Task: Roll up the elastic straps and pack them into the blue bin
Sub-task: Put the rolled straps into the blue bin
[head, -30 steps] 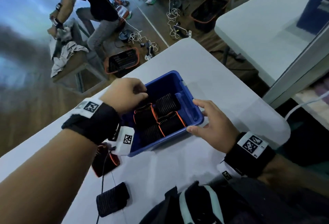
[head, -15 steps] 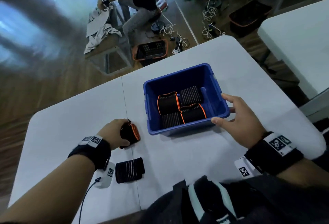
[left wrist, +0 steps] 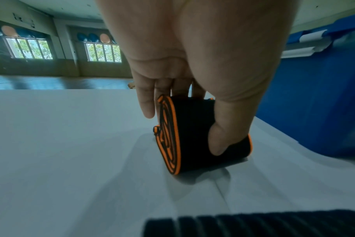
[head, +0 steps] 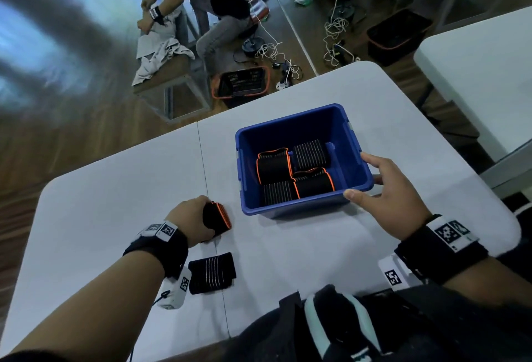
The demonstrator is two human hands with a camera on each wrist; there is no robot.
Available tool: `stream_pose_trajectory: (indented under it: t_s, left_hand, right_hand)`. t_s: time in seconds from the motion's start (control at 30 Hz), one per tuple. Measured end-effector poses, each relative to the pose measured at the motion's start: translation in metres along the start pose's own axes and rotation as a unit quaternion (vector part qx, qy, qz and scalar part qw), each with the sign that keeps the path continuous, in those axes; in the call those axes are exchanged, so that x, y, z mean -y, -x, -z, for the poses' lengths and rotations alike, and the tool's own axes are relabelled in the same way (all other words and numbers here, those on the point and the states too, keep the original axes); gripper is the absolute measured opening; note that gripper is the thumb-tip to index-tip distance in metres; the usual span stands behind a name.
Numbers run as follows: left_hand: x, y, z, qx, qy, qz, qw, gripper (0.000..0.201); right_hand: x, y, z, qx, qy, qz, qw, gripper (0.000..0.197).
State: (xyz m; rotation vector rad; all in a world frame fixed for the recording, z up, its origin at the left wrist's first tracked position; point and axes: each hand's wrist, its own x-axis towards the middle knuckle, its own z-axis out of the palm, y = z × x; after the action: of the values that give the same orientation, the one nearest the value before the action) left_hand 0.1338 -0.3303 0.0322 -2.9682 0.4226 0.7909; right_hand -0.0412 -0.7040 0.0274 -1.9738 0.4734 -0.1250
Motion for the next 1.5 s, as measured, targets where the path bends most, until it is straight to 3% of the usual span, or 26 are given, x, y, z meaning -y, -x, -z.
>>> stream_pose_trajectory:
  t_s: [0.3, 0.53, 0.63, 0.77, 0.97, 1.5]
  left_hand:
    - [0.006, 0.007, 0.012, -0.008, 0.075, 0.001, 0.997, 0.046]
    - [-0.024, 0.034, 0.11, -0.144, 0.131, -0.07, 0.978, 0.05]
    - [-0.057, 0.045, 0.152, -0.164, 0.126, -0.131, 0.97, 0.051]
    - [-0.107, 0.034, 0.171, -0.116, 0.052, -0.199, 0.972, 0.051]
    - [-0.163, -0.013, 0.136, -0.03, -0.146, -0.232, 0.961, 0.052]
    - [-0.194, -0.048, 0.104, 0.061, -0.303, -0.171, 0.936, 0.055]
  right_hand:
    - [0.002, 0.0, 0.0, -0.001, -0.01, -0.009, 1.0, 0.075]
    - [0.001, 0.0, 0.0, 0.0, -0.017, -0.014, 1.0, 0.075]
    - [0.002, 0.0, 0.0, -0.002, -0.017, -0.014, 1.0, 0.076]
    - [0.002, 0.0, 0.0, -0.003, -0.014, -0.012, 1.0, 0.076]
    - [0.001, 0.0, 0.0, -0.005, -0.016, -0.011, 1.0, 0.078]
    - [-0.005, -0.003, -0.001, 0.001, -0.035, 0.006, 0.999, 0.08]
